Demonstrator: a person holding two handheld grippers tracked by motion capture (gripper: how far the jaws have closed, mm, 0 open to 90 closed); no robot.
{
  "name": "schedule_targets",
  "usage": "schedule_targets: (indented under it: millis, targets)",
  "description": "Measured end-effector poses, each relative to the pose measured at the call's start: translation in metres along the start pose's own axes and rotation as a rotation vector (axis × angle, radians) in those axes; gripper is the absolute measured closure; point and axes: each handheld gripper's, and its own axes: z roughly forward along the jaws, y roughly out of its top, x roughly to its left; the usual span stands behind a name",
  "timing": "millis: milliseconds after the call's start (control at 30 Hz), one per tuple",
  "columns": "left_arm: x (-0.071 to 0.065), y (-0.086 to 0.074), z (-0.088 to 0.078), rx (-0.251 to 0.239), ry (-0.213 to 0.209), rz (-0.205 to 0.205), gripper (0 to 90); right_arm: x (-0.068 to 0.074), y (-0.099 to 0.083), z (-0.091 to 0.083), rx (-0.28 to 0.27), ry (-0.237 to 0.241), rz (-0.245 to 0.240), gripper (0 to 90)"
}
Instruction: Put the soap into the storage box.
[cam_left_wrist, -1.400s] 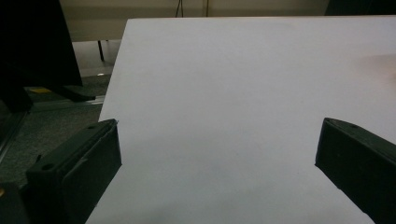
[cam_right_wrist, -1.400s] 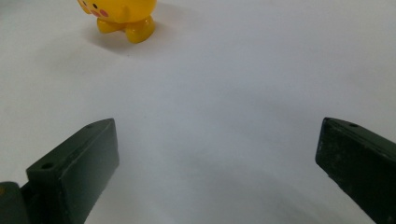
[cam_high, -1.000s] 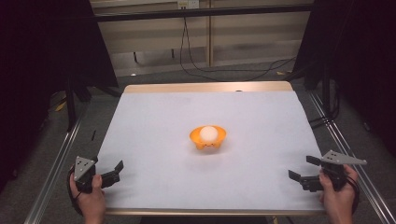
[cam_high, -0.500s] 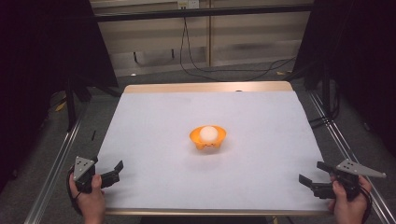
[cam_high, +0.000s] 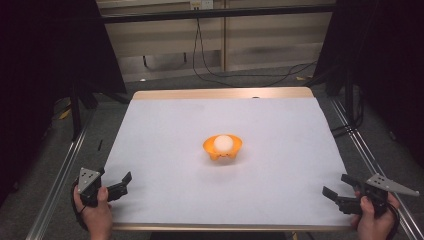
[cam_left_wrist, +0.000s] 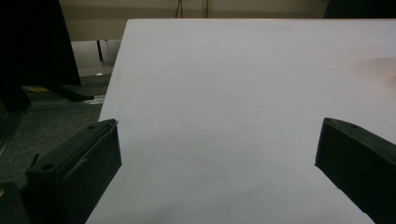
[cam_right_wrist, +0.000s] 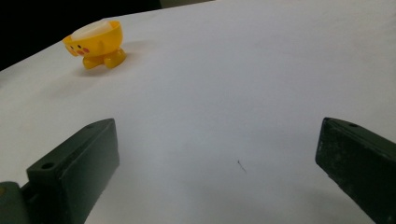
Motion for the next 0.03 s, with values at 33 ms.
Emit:
schedule_targets:
  millis: [33]
  targets:
    - [0.0001,0.0,0.0001,0.0,-0.004,0.001,0.0,-0.0002,0.0,-0.0004,-0.002,-0.001,0.011,0.0]
